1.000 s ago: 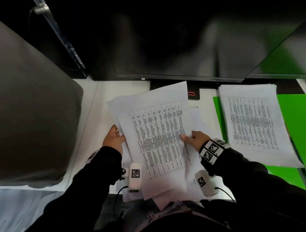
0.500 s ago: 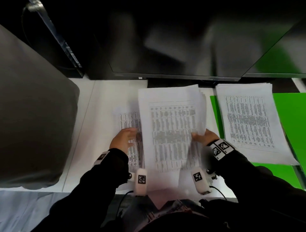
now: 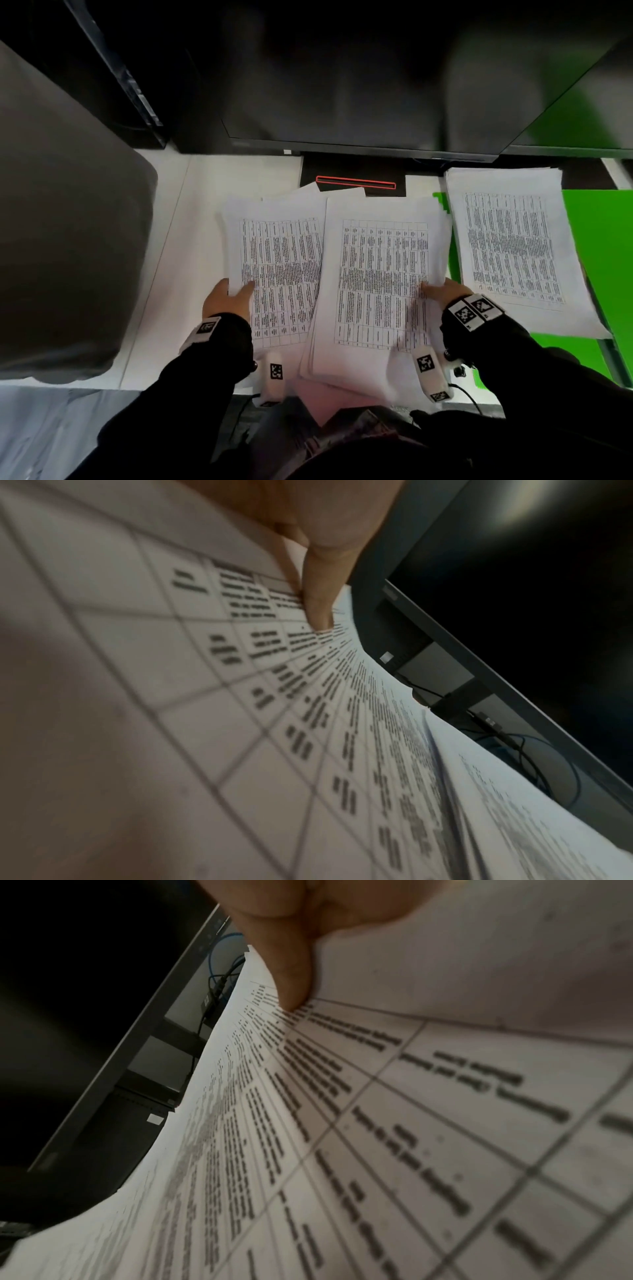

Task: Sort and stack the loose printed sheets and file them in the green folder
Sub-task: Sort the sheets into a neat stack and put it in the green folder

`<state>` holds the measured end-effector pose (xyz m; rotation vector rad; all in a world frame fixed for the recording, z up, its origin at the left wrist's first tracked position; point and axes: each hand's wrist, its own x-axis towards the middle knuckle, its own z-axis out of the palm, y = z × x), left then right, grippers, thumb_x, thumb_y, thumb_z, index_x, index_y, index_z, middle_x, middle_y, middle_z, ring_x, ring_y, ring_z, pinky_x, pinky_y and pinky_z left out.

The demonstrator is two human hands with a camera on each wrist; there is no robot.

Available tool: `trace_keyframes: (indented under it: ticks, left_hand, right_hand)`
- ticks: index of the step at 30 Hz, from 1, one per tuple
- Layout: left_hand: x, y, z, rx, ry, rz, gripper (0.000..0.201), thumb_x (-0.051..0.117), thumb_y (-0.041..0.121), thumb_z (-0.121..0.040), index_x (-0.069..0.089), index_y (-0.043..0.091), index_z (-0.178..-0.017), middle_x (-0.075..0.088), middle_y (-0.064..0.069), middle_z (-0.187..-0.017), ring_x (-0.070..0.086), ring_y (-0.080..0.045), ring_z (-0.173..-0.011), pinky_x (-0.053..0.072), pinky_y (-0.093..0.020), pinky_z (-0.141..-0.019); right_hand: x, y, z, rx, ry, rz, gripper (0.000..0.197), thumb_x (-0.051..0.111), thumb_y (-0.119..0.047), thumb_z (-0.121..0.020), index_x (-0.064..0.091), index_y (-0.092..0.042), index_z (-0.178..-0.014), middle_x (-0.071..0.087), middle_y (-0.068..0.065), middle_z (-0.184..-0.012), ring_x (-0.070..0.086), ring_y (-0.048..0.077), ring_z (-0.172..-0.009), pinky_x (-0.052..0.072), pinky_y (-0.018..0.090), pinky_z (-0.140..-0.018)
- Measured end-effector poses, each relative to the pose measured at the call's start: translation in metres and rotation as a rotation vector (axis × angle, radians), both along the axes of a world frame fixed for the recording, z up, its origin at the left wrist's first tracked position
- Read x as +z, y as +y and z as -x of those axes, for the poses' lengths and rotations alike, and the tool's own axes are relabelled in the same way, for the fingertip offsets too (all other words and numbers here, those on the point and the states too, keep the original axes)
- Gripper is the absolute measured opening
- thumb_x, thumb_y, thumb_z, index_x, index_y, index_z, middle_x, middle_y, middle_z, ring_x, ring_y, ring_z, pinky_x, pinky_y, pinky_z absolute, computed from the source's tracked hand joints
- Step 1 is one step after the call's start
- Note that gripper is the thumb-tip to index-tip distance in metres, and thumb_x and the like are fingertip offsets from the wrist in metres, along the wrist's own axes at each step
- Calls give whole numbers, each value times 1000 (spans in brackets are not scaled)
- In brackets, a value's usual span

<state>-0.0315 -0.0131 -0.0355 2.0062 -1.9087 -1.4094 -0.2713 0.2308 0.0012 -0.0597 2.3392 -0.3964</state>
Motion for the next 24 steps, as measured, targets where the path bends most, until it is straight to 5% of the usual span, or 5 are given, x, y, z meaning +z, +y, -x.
trace_keyframes:
  ticks: [4,8,14,18,24]
  left_hand:
    - [9,-2,-9,43,-36,56,59,53,37,-90,37,7,-139,40,-12,-146,40,-31,-132,29,-36,-109]
    - [14,-14,-23,106,22,141,46,62,21,-85,47,20,-128,61,-7,-123,60,-28,-99,46,-34,-87]
    - [18,-19,-33,105,35,210,35,55,31,-90,51,15,-121,60,-8,-110,56,-27,-94,43,-34,-85]
    - [10,-9,-19,-55,1,110,25,57,30,-89,51,6,-91,50,-10,-78,47,-24,-77,33,-29,-70]
    - [6,9,12,-82,106,44,31,69,22,-81,54,9,-104,55,-5,-99,54,-23,-88,37,-26,-77]
  right_hand:
    - [0,2,3,44,-6,-36,55,46,-37,-94,38,-6,-138,53,20,-132,54,31,-114,40,31,-91]
    - [-1,2,2,36,-14,-23,55,46,-36,-94,37,-5,-139,52,19,-133,53,30,-117,40,32,-93]
    - [-1,3,2,24,-16,-8,55,47,-36,-94,37,-5,-139,52,19,-133,53,30,-117,40,33,-95]
    - [-2,4,3,50,-14,-28,56,46,-38,-94,37,-7,-139,52,19,-134,52,32,-118,40,33,-96]
    - [-2,1,5,62,-27,-45,53,46,-36,-94,39,-5,-137,55,21,-127,56,33,-111,46,37,-93]
